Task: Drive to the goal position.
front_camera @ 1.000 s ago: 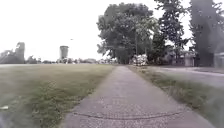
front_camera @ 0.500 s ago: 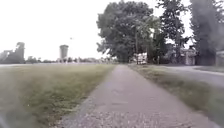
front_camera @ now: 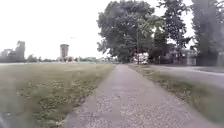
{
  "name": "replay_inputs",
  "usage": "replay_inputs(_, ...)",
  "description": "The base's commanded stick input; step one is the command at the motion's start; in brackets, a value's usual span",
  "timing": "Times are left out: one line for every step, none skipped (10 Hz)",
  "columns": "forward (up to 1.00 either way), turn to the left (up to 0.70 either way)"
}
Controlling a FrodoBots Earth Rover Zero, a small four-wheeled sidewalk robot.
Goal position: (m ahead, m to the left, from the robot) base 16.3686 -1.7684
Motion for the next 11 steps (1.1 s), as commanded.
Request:
replay_inputs(0.7,0.0)
replay_inputs(0.67,0.0)
replay_inputs(0.61,0.0)
replay_inputs(0.6,0.0)
replay_inputs(0.6,0.0)
replay_inputs(0.7,0.0)
replay_inputs(0.7,0.0)
replay_inputs(0.7,0.0)
replay_inputs(0.7,0.0)
replay_inputs(0.7,0.0)
replay_inputs(0.7,0.0)
